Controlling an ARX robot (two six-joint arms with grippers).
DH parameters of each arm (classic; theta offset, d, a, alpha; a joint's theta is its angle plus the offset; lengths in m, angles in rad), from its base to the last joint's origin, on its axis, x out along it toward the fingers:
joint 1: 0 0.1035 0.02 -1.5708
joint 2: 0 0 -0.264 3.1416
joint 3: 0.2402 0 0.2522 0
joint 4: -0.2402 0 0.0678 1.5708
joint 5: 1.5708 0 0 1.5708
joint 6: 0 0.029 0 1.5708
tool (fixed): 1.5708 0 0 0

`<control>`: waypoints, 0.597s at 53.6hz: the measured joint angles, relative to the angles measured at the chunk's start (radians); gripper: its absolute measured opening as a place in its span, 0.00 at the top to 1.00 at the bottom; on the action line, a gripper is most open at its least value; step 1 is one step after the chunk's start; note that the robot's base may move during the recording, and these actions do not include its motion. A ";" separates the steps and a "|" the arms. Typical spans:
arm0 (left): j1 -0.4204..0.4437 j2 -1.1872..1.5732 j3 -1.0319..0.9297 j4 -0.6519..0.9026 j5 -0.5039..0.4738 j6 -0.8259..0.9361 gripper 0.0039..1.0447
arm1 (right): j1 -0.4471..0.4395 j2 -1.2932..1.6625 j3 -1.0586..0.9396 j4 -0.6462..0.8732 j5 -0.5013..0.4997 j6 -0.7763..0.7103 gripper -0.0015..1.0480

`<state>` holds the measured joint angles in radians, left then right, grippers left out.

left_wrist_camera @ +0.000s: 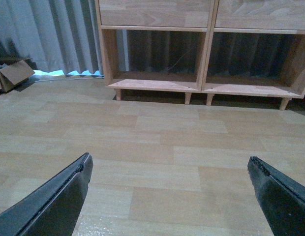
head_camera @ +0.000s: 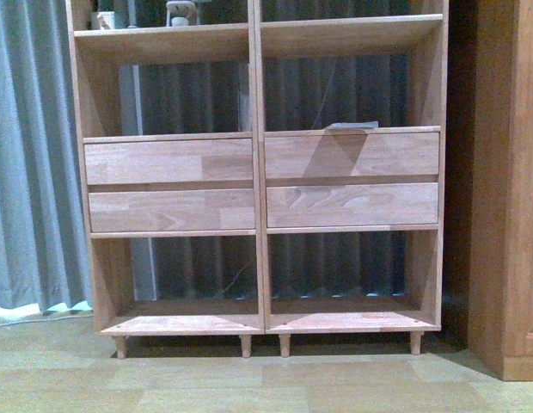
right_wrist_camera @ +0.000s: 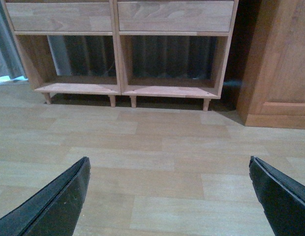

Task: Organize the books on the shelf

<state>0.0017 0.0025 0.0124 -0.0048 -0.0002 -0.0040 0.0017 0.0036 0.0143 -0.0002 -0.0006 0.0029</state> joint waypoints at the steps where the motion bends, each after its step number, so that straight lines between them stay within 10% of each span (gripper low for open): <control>1: 0.000 0.000 0.000 0.000 0.000 0.000 0.07 | 0.000 0.000 0.000 0.000 0.000 0.000 0.07; 32: 0.000 0.000 0.000 0.000 0.000 0.000 0.07 | 0.000 0.000 0.000 0.000 0.000 0.000 0.07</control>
<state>0.0017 0.0025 0.0124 -0.0048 -0.0002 -0.0040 0.0017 0.0036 0.0143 -0.0002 -0.0006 0.0029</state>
